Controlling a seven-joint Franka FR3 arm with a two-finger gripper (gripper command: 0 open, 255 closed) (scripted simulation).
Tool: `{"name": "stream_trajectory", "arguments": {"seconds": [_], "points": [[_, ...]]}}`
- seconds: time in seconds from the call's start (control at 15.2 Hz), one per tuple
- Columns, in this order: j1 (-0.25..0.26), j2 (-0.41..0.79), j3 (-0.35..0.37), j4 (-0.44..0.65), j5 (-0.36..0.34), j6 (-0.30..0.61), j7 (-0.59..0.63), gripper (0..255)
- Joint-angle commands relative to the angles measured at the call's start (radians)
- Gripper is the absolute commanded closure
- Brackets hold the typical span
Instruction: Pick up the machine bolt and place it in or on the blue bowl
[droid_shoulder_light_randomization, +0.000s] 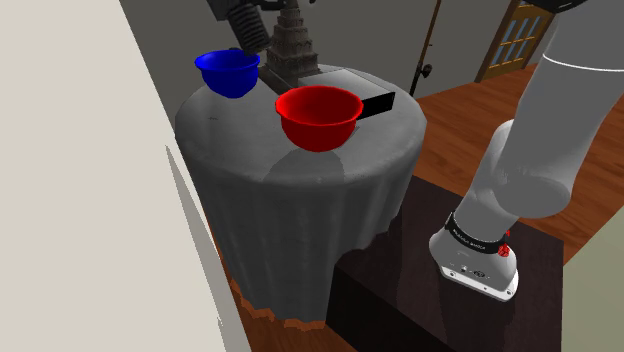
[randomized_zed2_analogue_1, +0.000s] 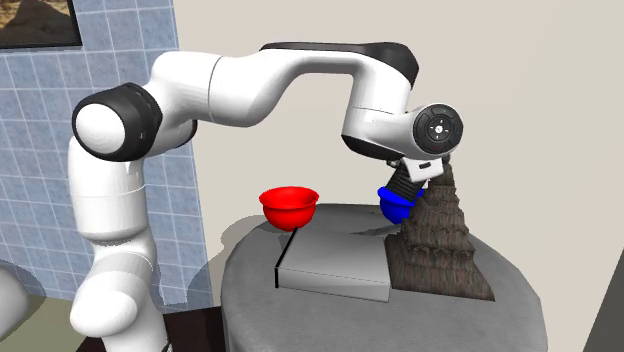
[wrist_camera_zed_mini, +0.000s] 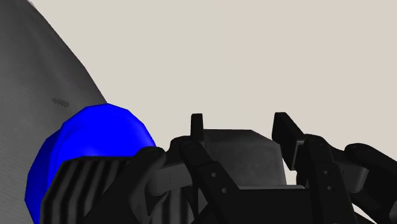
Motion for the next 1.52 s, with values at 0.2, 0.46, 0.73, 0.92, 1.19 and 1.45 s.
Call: {"name": "stream_trajectory", "arguments": {"seconds": [0.2, 0.46, 0.73, 0.92, 1.19, 1.45], "points": [[0.003, 0.016, 0.002, -0.037, 0.011, 0.002, -0.040, 255], [0.004, 0.016, 0.001, -0.037, 0.011, 0.002, -0.040, 255], [0.008, 0.009, 0.003, -0.051, 0.011, 0.009, -0.047, 0], [0.003, 0.033, 0.000, -0.023, 0.017, -0.002, -0.041, 0], [-0.033, -0.003, -0.036, -0.040, -0.012, -0.071, -0.038, 0], [-0.044, -0.006, -0.045, -0.038, -0.018, -0.090, -0.037, 0]]}}
